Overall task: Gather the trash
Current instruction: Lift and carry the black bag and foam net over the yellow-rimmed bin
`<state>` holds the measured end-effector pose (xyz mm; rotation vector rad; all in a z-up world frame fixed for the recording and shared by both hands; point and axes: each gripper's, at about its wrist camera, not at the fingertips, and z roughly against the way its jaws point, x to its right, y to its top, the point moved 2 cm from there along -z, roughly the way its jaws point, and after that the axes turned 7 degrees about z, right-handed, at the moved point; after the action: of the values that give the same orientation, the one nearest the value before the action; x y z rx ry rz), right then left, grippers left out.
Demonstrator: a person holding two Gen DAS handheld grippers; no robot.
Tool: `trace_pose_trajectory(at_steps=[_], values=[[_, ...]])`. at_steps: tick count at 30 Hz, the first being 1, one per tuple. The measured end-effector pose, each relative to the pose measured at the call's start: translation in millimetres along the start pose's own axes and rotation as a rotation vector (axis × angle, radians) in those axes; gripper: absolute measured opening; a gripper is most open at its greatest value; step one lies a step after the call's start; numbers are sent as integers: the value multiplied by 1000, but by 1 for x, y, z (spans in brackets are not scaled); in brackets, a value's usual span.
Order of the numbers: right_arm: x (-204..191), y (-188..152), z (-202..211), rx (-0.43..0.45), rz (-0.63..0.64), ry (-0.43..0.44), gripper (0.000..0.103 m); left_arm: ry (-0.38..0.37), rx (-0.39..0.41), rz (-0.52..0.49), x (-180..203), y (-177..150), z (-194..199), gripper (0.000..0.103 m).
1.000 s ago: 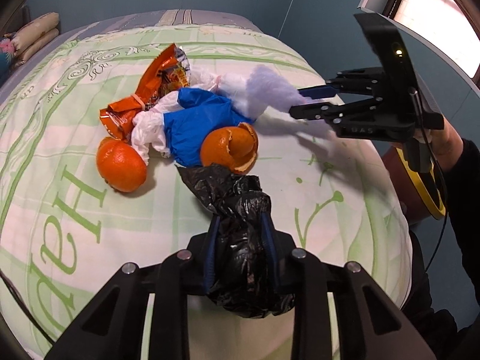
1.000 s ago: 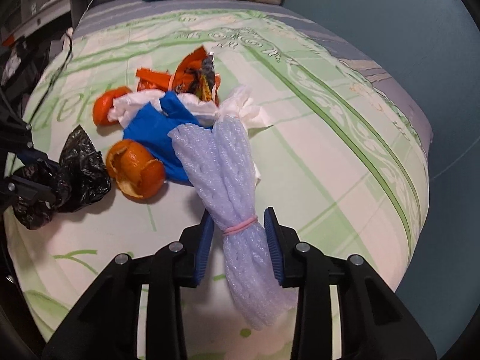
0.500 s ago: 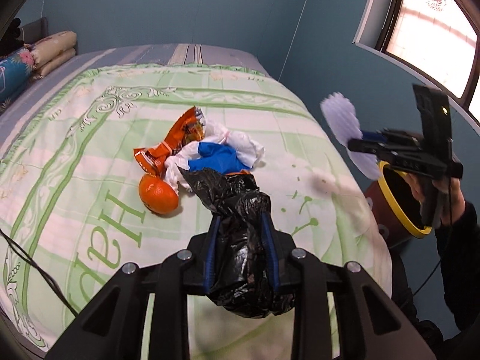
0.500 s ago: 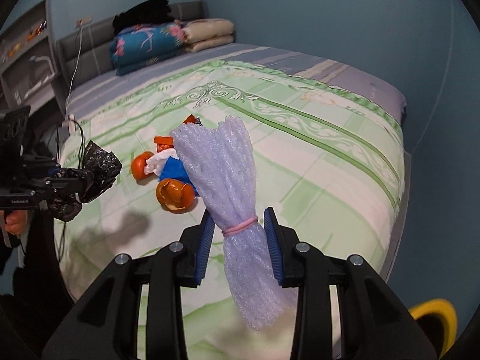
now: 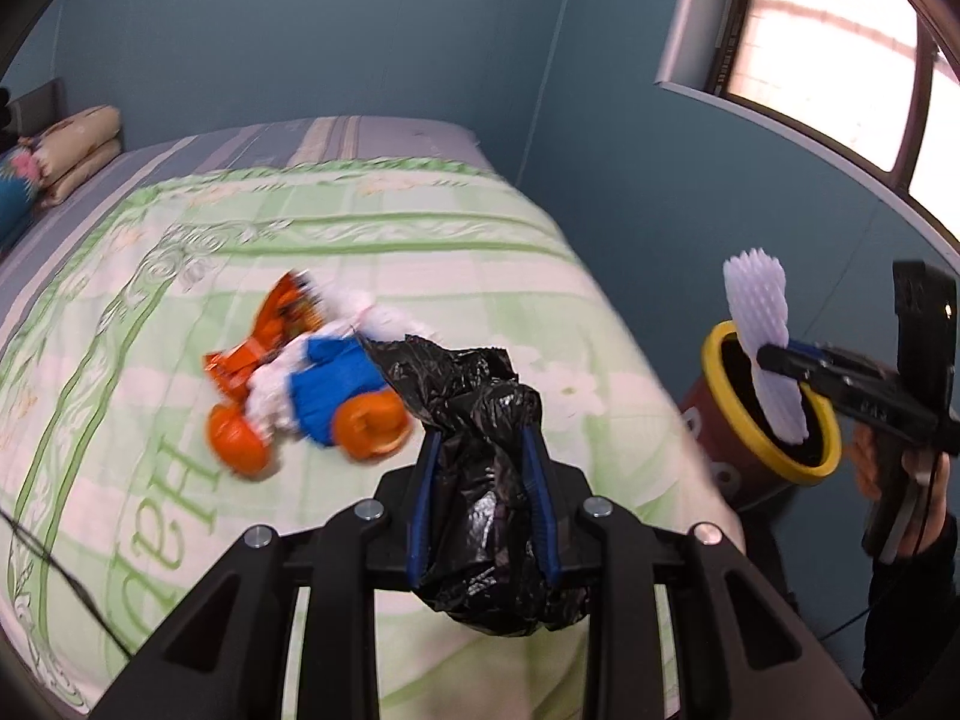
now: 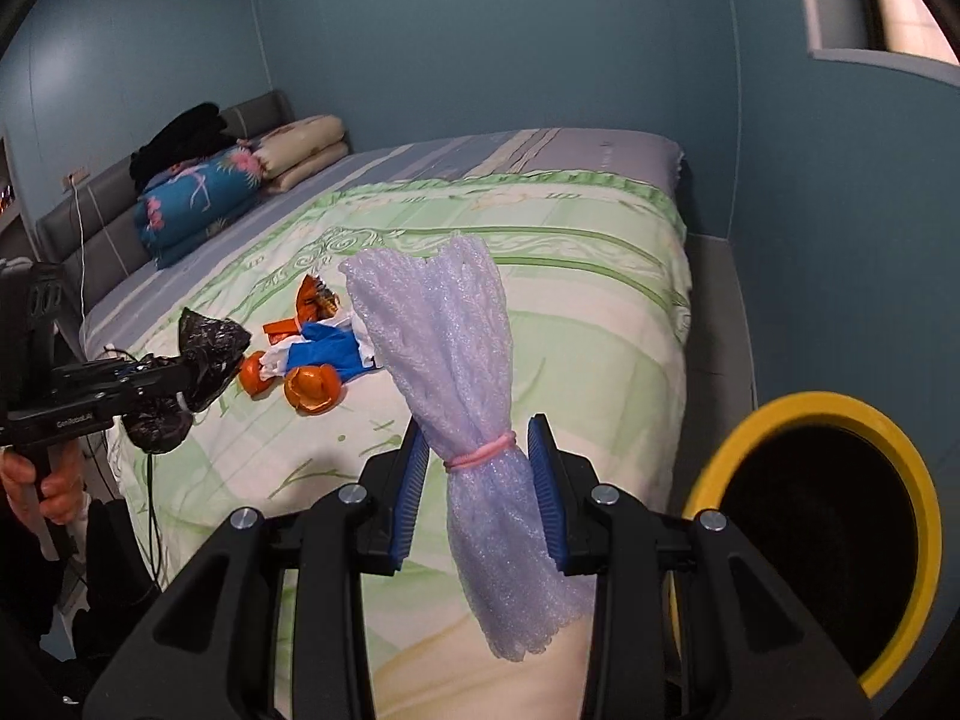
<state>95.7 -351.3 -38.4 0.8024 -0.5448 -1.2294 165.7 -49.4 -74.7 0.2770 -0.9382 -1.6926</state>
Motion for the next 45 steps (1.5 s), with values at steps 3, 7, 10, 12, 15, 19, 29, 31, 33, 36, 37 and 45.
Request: trace_pose_trajectory(at_steps=[3,7,10,12,15,19,29,31,33,36,37,45], values=[[14,-7,24,34,-16,-86,32,-17,12,-41,26,9,-4,26],[30,-10,49,77,-49,-131,32,-61,29,-96,65,20,-9,26],[42,-14,66,109,-66,-195,32,-90,40,-130,91,29,-15,26],[50,-18,75,125,-87,-212,32,-114,43,-148,106,34,-19,26],[61,-22,83,136,-110,-240,32,-138,53,-180,130,41,-26,26],[86,-29,94,150,-162,-274,32,-172,54,-210,157,48,-37,26],[122,-44,110,160,-232,-364,32,-265,28,-266,220,57,-69,26],[129,-46,110,158,-241,-395,32,-274,25,-273,229,57,-75,26],[134,-49,110,154,-256,-414,32,-290,13,-272,238,57,-83,26],[145,-55,108,149,-291,-425,32,-307,0,-268,251,55,-95,26],[149,-57,107,145,-300,-435,32,-310,-3,-270,255,54,-100,26],[168,-67,93,112,-348,-457,32,-348,-32,-268,279,50,-121,26]])
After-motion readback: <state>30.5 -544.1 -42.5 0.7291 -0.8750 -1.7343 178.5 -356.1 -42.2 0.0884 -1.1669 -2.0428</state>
